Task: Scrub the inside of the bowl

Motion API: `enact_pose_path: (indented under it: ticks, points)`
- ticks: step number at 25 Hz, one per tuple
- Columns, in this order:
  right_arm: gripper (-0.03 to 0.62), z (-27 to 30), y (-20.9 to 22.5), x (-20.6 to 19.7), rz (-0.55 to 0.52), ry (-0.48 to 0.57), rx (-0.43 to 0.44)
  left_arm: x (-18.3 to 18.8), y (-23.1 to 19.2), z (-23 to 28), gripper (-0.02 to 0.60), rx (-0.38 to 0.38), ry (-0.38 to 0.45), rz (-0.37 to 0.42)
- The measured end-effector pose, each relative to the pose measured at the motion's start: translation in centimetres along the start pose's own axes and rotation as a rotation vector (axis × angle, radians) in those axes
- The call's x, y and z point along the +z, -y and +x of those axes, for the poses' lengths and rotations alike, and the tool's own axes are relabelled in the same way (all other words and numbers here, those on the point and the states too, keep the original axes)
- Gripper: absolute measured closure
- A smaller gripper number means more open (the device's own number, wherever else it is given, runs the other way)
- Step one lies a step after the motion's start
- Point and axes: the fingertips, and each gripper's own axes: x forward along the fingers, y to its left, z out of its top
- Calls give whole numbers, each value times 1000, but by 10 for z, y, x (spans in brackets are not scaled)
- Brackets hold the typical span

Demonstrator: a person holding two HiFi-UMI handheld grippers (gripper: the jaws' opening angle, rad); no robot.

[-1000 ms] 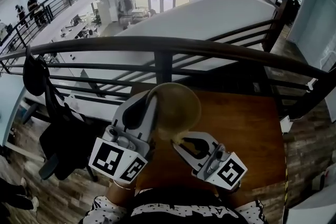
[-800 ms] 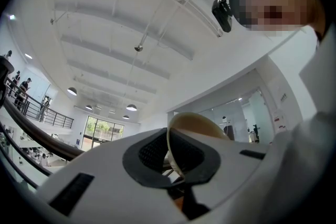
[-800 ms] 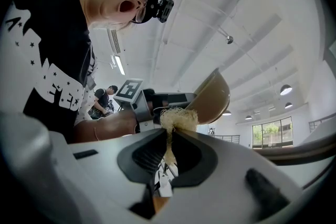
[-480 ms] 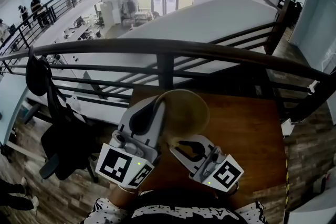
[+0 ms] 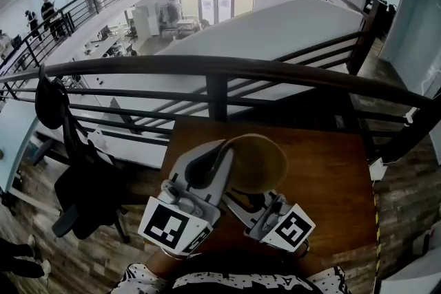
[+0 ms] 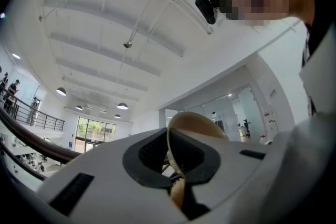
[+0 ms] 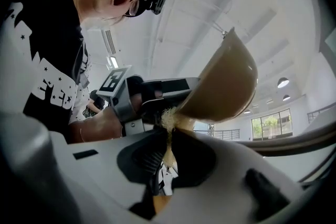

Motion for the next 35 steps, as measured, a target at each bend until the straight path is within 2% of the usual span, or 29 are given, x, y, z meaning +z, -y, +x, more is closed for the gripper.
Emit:
enact_pose_path:
  ticks: [3, 7, 13, 17, 21, 25, 29, 32, 35]
  points:
    - [549, -1, 2, -2, 13, 0, -3, -4, 4, 0, 560, -1, -19, 44]
    - [549, -4, 5, -7, 17, -15, -4, -1, 2, 1, 560, -3, 0, 22]
    - [549, -7, 21, -27, 44, -36, -34, 10, -10, -5, 560, 14, 24, 46]
    - [549, -21, 37, -41, 58, -102, -86, 14, -20, -13, 560, 31, 31, 59]
    - [549, -45, 72, -40, -36, -141, -142, 10, -29, -18, 560, 35, 18, 67]
    - [549, -46, 90, -24, -130, -153, -167, -4, -42, -32, 560, 25, -14, 65]
    - [549, -41, 101, 5, -235, -152, -136, -17, -40, -37, 560, -28, -49, 53]
    - [549, -41, 100, 26, -305, -154, -67, -23, -28, -35, 560, -86, -78, 32]
    - [549, -36, 92, 46, -322, -144, 10, -26, -11, -32, 560, -160, -96, 15]
